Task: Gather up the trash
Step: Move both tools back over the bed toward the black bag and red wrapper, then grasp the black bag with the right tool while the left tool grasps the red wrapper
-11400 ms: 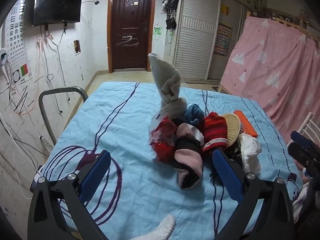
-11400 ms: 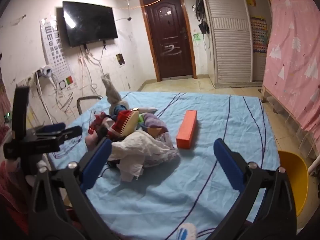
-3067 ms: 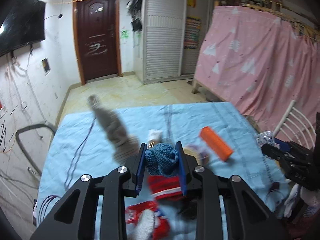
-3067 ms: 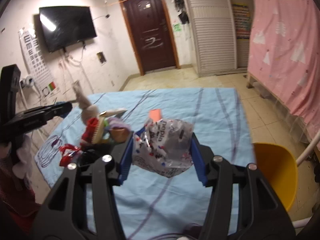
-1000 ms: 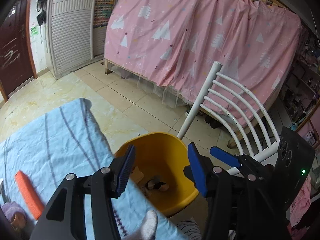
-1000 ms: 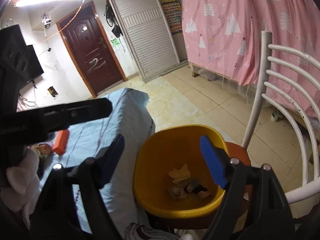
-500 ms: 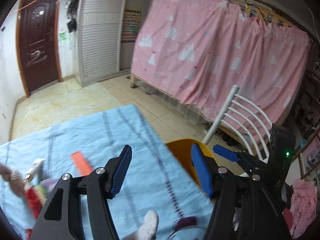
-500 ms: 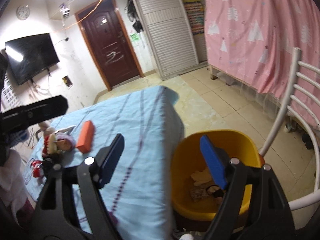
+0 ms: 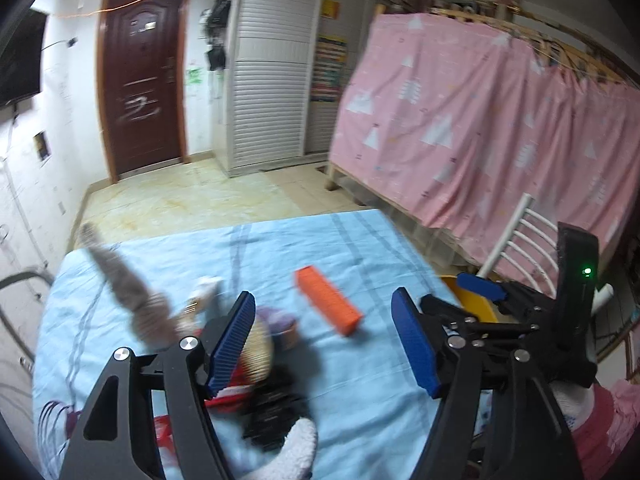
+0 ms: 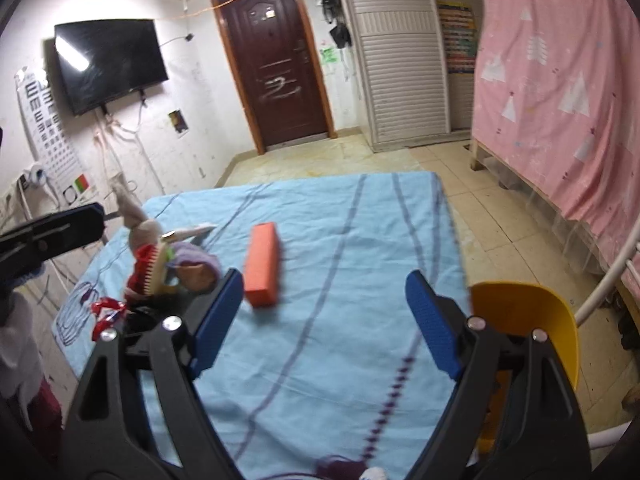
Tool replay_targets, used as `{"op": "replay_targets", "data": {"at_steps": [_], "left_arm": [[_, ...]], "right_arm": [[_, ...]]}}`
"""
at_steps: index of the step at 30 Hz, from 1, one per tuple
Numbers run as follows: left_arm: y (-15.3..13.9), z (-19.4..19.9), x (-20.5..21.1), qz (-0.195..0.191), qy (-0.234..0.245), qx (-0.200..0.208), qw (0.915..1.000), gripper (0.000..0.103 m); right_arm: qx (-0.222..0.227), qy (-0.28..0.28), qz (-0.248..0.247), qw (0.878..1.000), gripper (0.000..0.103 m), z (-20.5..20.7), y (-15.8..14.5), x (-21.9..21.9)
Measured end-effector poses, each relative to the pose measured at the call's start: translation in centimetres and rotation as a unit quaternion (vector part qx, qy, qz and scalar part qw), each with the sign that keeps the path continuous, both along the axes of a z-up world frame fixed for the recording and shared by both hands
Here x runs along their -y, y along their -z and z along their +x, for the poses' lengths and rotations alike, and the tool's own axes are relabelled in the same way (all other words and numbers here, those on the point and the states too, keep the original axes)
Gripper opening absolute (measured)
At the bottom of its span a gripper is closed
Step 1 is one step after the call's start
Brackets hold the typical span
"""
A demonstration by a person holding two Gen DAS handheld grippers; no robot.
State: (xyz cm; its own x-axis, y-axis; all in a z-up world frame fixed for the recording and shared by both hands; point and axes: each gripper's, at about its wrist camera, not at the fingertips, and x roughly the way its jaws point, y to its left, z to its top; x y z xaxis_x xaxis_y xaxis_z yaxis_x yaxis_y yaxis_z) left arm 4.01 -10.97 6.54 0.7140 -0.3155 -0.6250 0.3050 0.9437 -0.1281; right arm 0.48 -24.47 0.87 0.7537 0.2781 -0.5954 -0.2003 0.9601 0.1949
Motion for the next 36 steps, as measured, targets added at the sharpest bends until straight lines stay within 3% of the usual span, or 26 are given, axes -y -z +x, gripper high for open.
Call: {"op": "replay_targets", "data": {"at_steps": [9,15,26,34,36], "left_arm": [[0.5,-1.3,-6.7,-0.008,-0.046,-0.001,0.9989,0.065],[2.4,-2.3,-9.4,-0.002,-0.059,-0.019,0.9981,0.066],[7.4,-2.6,-9.3,0.019,-0.048,-0.071,0.9962,0.068],[9.9,-2.4,-9.2,0.040,-0.048,-0.086,0.9943,0.068],[10.4,-2.3,-9.2,0.043,-0.048,-0.090,0.9939,0.063]], "right_arm": [[-0.005,-0.050,-0.025,0.998,0.080,0.1,-0.3,-5.0],[-0.010,-0.078,-0.031,0.996,0.080,-0.5,-0.3,-7.6],[-0.055,-0.161,-0.031,0.985,0.080,-1.8,2.3,-13.0],[-0.072,-0.176,-0.045,0.981,0.080,-1.5,3.3,-14.6],[-0.075,-0.180,-0.051,0.979,0.080,-1.3,3.5,-15.1]]}}
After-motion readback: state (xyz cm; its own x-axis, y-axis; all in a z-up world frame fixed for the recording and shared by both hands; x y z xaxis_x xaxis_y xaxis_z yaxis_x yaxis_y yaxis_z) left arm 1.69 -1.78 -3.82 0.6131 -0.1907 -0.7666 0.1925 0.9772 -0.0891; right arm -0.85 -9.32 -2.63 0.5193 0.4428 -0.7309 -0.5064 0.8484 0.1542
